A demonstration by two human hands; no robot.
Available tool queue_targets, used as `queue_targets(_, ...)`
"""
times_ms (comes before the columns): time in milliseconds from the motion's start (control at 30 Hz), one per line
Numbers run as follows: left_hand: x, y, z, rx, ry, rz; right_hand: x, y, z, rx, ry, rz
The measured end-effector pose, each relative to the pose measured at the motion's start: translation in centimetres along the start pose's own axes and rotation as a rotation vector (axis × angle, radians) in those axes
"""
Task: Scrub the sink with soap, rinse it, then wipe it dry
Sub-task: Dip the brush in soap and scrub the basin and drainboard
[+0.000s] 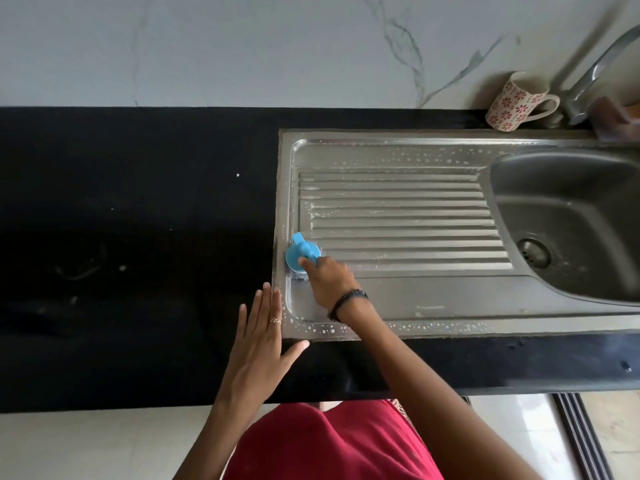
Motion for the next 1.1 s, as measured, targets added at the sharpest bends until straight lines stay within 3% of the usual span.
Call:
queue_targets(167, 0.3, -0.6, 0.3, 0.026, 0.062, -0.008, 0.4, -3.1, -5.6, 0.016, 0.092, -0.008)
queue_targets(267, -0.2, -1.6, 0.9, 0.059, 0.014, -0.019, -0.8, -5.8, -8.5, 0.041, 0.012, -0.067)
queue_targets(333, 0.0, -2.1, 1.1, 0.053, 0.08, -0.028, -1.8, -6.3, -8.0, 0.045, -0.007, -0.044)
queue_targets(567, 0.3, -5.1, 3.0, 0.16, 0.082, 0.0, -2.8, -4.6, -3.8, 0.024, -0.03, 0.021)
queue_targets(733, -0.1, -7.7, 3.5, 0.179, 0.073, 0.008, -8.1, -12.6, -6.3, 0.194, -0.126, -0.139)
queue_targets(900, 0.5, -8.9, 2.7, 0.21, 0.126, -0.021, -14.6, -20.1, -10.6, 0.504, -0.263, -0.315)
queue_targets(1000, 0.3, -8.8, 2.5, 0.214, 0.117, -0.018, -12.7, -17.0, -10.0, 0.486, -0.283, -0.182)
queue_targets(1100, 0.3, -8.3, 2.9, 0.205, 0.122, -0.036, -7.0, -10.1, -8.4, 0.263, -0.125, -0.106)
Point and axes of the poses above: each hand's wrist, its own z-axis towards the middle knuckle, its own x-axis out of the palm, y = z × x, the point moved 8 cm from there along z, towards the middle knuckle, and after that the axes turned 6 degrees about -x, right-handed, at the moved point
